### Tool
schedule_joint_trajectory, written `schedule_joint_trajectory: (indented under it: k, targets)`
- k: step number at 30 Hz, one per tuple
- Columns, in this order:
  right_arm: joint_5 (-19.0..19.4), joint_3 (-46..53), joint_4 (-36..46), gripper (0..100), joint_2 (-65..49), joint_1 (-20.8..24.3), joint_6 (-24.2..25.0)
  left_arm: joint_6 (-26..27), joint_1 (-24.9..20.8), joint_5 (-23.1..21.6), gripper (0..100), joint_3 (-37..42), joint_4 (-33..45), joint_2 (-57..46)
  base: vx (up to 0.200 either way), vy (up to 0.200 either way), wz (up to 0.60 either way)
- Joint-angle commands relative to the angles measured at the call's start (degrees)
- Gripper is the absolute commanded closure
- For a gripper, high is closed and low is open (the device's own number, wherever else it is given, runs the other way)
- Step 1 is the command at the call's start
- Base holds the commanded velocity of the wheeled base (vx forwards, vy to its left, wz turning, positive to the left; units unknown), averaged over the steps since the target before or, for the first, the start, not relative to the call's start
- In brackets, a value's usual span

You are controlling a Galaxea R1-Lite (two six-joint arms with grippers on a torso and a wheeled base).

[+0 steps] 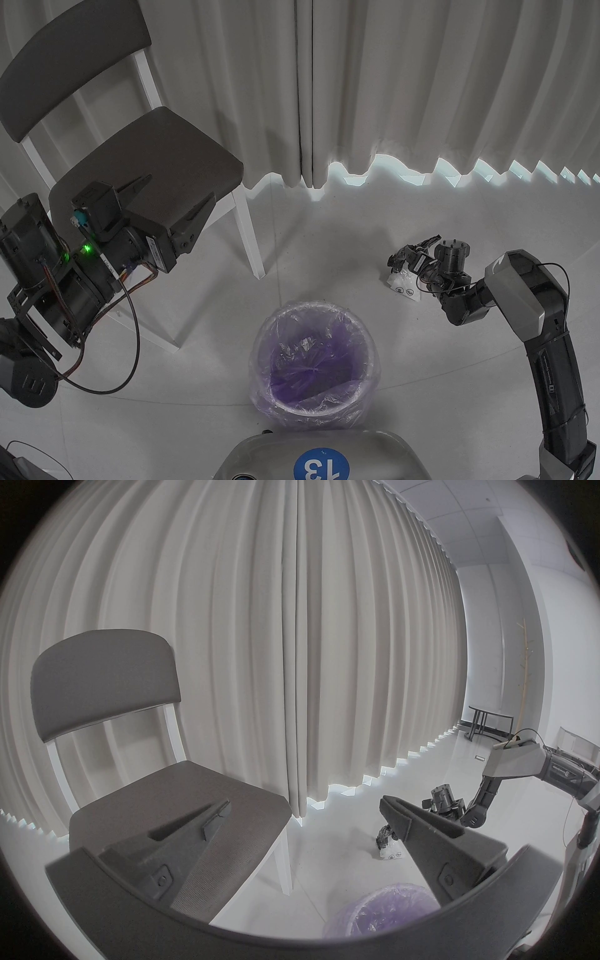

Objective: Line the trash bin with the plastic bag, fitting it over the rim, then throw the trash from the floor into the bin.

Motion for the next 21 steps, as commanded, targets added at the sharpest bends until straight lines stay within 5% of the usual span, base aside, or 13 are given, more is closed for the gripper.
schedule_joint_trajectory:
  k: [1,4,5,21]
  targets:
    - [-0.25,-1.47,0.20,0,2.96,0.34,0.05,-0.01,-0.21,0.04,0,-0.06,-0.04,0.36,0.000,0.000,0.00]
    - [-0.43,-2.18,0.20,0,3.40,0.60,0.05,0.08,-0.30,0.04,0,0.02,-0.66,0.45,0.000,0.000,0.00]
    - [-0.43,-2.00,0.20,100,3.40,0.69,0.05,0.08,-0.30,-0.04,0,0.11,-0.92,0.45,0.000,0.000,0.00]
    - [-0.25,1.25,0.29,100,1.64,0.78,-0.21,0.08,-0.30,0.48,0,0.64,-1.09,0.63,0.000,0.000,0.00]
